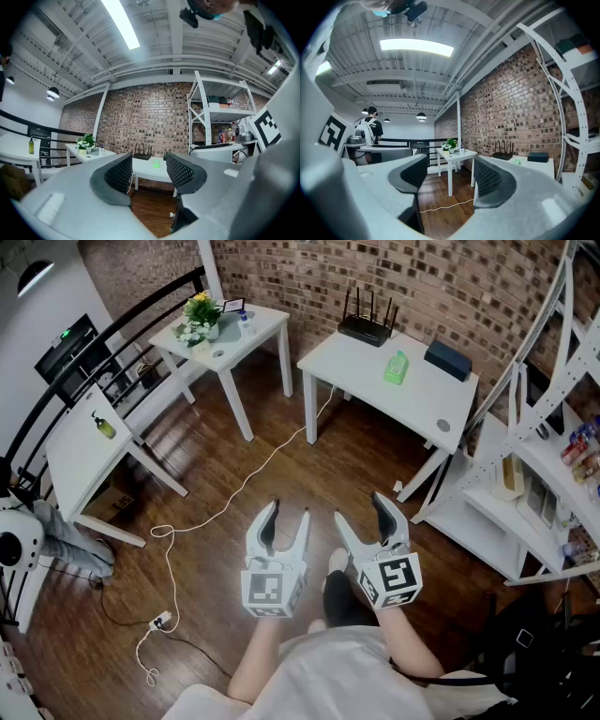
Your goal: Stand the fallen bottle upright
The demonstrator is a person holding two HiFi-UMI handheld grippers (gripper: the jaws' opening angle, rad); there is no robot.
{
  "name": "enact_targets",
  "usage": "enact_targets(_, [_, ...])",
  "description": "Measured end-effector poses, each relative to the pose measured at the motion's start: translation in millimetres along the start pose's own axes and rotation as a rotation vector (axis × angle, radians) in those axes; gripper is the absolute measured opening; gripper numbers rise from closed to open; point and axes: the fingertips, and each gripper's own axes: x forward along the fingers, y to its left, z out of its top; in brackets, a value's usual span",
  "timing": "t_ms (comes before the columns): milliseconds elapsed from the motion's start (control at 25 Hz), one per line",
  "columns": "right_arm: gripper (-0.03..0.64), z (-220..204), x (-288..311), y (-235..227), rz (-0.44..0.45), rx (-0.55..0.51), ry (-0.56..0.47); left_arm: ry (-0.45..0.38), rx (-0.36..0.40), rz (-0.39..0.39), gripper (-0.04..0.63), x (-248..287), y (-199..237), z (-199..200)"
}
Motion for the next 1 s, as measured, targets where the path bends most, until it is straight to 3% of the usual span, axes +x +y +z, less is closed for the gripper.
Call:
enact_targets(200, [0.296, 19, 77, -84, -0.034, 0.012, -0.027, 0.004, 0.009, -0.034, 0.249, 107, 8, 10])
enact_targets(400, [0.296, 45, 145, -156, -0.046, 0.011, -0.061, -0.025, 0.004, -0.012, 0.247, 198, 30, 33])
enact_targets(600, [0.296, 29, 195, -193, -0.02, 0.148, -0.008, 0.021, -0.04, -0.03, 0.242, 261, 41, 18])
enact_targets(800, [0.296, 15, 250, -217, -0.008, 0.14, 0.032, 0.06, -0.027, -0.072, 0.242, 330, 52, 1])
enact_targets(1000, [0.296, 14, 321, -274, -0.087, 0.153, 0.048, 0.047, -0.015, -0.144, 0.242, 430, 81, 5])
